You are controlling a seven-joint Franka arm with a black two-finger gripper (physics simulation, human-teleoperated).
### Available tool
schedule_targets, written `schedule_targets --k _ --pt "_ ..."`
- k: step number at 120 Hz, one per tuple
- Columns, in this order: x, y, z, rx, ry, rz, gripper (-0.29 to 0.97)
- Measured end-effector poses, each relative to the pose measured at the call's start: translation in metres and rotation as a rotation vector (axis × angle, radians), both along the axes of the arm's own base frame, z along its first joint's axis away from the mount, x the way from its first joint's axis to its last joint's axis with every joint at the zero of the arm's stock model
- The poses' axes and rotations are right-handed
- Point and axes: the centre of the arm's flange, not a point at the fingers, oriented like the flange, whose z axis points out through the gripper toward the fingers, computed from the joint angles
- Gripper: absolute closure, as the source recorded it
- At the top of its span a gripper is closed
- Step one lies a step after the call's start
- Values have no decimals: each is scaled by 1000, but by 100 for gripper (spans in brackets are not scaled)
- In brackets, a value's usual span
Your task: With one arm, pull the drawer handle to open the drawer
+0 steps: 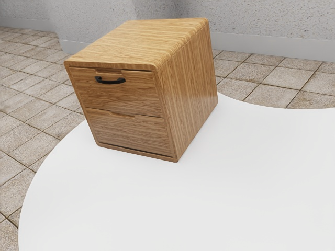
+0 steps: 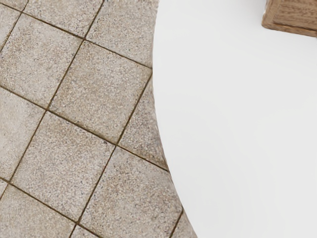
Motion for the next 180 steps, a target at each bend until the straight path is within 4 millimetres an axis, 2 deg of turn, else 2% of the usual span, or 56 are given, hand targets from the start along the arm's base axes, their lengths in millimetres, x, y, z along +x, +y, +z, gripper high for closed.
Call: schedule_targets --k 2,5,8,12,18,27,52,79,92,108,128,136,151,180 --pt "13 -42 16 34 -17 -87 2" --pt "35 -99 27 62 -31 -220 2" --pt "47 -133 31 77 -33 -303 2" --pt "60 -155 28 81 -20 -365 2" --pt "83 -181 11 75 21 -440 2" --pt "106 -200 -12 37 67 -542 2" --pt "147 -220 -43 -26 54 -894 2" --pt "159 -244 -67 262 151 -1123 2" --pt "168 -235 -85 390 176 -1201 2" --pt "163 -234 -97 524 177 -1301 2" --pt "176 -236 -115 639 160 -1422 2" --pt "178 -233 -117 668 159 -1451 2" --pt "180 -214 -121 690 178 -1472 2" --pt "180 -207 -131 710 217 -1537 2"
